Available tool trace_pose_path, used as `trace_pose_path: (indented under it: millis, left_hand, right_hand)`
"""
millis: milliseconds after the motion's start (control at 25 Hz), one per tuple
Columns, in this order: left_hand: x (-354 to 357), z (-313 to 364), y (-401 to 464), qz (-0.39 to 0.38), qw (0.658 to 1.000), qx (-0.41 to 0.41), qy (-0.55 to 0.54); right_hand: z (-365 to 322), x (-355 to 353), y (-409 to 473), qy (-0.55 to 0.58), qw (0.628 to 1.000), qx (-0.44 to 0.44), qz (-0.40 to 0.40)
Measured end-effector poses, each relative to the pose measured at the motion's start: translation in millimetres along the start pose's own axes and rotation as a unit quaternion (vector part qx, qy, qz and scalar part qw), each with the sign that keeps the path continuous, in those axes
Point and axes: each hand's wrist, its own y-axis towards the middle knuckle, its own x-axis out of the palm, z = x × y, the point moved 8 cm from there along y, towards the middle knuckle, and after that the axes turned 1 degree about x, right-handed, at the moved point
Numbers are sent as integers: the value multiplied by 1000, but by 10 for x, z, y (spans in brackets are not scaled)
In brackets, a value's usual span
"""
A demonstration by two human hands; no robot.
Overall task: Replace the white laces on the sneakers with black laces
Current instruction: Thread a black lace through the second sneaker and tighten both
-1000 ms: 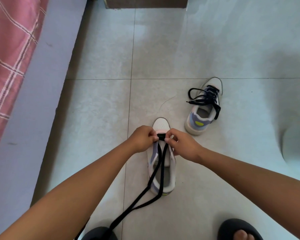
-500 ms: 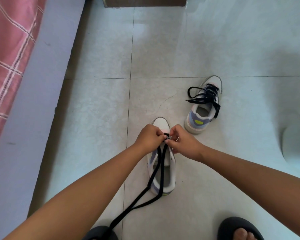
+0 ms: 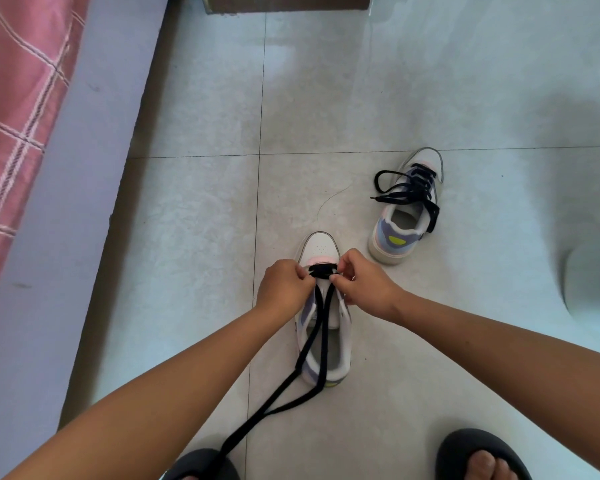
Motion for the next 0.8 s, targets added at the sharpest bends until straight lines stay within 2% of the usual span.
trace_pose_path:
  millis: [160, 280, 360, 480, 600, 680, 800]
  left_hand:
    - [58, -81, 7, -15, 992, -46, -117]
    - [144, -226, -33, -75, 963, -46, -253]
    - [179, -306, -21, -99, 949, -37, -296]
    - [170, -312, -10, -74, 956, -18, -285]
    - [192, -331, -87, -9, 951, -31, -307]
    - [253, -375, -119, 10, 937, -73, -342]
    - [298, -388, -134, 3, 910, -133, -392]
  right_hand:
    - [-8, -2, -2, -1, 1000, 4, -2]
    - [-28, -9, -22, 2, 1000, 3, -3]
    - [-96, 13, -41, -17, 999, -27, -2]
    - [-264, 76, -82, -151, 985, -84, 25]
    - [-329, 206, -116, -272, 959, -68, 46]
    - [-316, 249, -123, -246, 967, -36, 56]
    - [-253, 251, -95, -124, 990, 21, 60]
